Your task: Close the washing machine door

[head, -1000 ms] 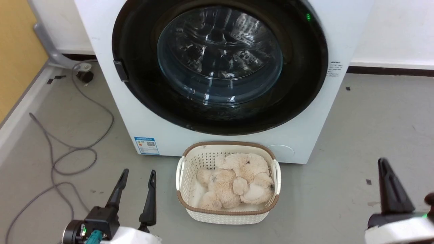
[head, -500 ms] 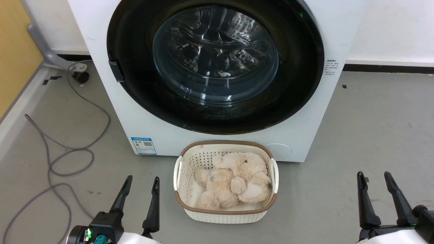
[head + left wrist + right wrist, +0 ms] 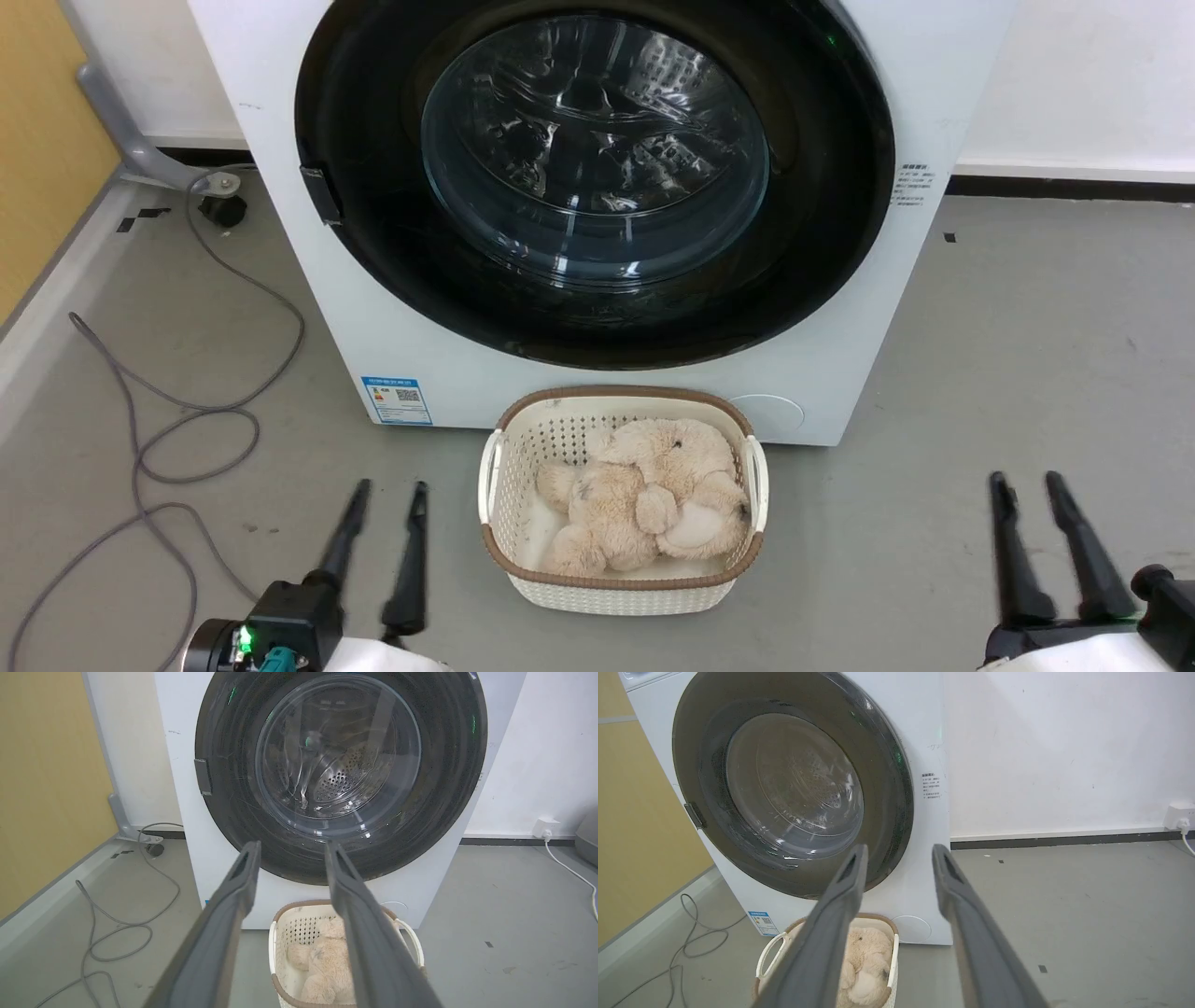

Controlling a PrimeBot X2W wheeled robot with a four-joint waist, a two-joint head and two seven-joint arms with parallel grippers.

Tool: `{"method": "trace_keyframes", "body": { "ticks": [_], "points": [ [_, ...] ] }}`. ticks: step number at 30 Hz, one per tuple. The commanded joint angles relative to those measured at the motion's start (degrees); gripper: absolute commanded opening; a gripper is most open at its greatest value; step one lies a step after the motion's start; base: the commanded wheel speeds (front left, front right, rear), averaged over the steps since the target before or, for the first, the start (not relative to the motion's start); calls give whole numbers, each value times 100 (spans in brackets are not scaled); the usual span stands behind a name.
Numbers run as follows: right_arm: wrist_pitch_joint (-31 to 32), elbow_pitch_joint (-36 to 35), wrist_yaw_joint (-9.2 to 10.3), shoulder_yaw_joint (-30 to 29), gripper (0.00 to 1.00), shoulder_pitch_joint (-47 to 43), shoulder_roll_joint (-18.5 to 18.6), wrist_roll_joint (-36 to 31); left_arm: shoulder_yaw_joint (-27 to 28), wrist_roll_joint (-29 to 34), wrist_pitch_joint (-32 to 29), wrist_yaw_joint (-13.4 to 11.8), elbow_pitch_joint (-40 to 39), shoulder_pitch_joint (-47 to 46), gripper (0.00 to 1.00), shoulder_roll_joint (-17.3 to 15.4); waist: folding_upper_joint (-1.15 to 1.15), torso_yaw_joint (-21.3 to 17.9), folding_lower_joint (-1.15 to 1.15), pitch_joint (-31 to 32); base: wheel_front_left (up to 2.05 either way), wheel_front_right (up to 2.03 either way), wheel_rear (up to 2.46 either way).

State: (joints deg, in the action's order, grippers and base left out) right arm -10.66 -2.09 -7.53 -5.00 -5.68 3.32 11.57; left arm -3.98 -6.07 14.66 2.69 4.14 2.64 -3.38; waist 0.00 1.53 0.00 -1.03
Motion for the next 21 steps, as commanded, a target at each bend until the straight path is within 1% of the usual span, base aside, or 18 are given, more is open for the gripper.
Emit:
{"method": "trace_keyframes", "body": {
  "ticks": [1,21],
  "points": [
    [0,0,0,3,0,1,0,0,0,0,-1,0,0,0,0,0,0,0,0,0,0,0,0],
    [168,33,1,78,0,90,-7,-181,62,96,-232,-42,-65,-42,0,8,0,-24,0,16,0,0,0]
  ]
}}
